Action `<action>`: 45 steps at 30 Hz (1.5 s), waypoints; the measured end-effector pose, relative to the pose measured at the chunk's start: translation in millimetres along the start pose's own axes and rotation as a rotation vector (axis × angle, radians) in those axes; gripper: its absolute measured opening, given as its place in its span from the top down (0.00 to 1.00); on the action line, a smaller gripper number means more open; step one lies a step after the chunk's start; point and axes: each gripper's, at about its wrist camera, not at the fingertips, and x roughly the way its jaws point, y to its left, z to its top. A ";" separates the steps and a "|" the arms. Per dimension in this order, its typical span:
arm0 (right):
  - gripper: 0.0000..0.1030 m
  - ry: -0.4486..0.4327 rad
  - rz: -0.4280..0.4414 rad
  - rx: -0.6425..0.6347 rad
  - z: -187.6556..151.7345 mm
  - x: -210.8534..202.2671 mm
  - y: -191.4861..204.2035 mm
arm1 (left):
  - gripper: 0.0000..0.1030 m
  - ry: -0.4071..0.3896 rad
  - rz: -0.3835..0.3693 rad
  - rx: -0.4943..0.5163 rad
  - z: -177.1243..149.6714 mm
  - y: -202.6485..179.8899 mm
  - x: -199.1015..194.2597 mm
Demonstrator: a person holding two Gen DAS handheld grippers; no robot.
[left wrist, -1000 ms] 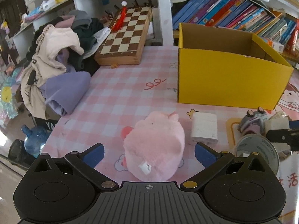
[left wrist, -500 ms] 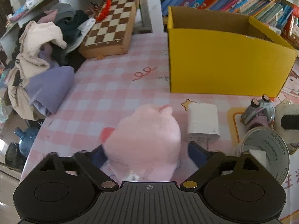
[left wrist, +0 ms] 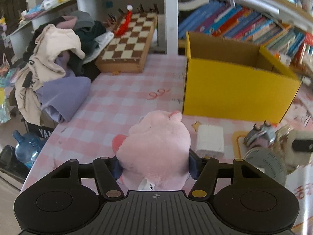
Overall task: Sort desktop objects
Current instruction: 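Grasp the pink plush pig with the left tool while right holds adapter, then carry the pig and adapter up over the yellow box with both tools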
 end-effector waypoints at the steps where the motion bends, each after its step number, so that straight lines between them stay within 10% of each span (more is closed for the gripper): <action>1: 0.67 -0.002 -0.003 -0.001 -1.7 -1.9 1.8 | 0.41 -0.008 -0.013 -0.011 -0.2 2.1 -3.8; 30: 0.71 -0.042 -0.082 -0.025 -83.9 -69.4 84.8 | 0.41 -0.107 -0.304 0.093 -54.4 23.8 -93.8; 45: 0.73 -0.064 -0.033 -0.161 -46.2 -66.9 84.3 | 0.42 -0.177 -0.344 0.120 -24.5 -3.0 -94.2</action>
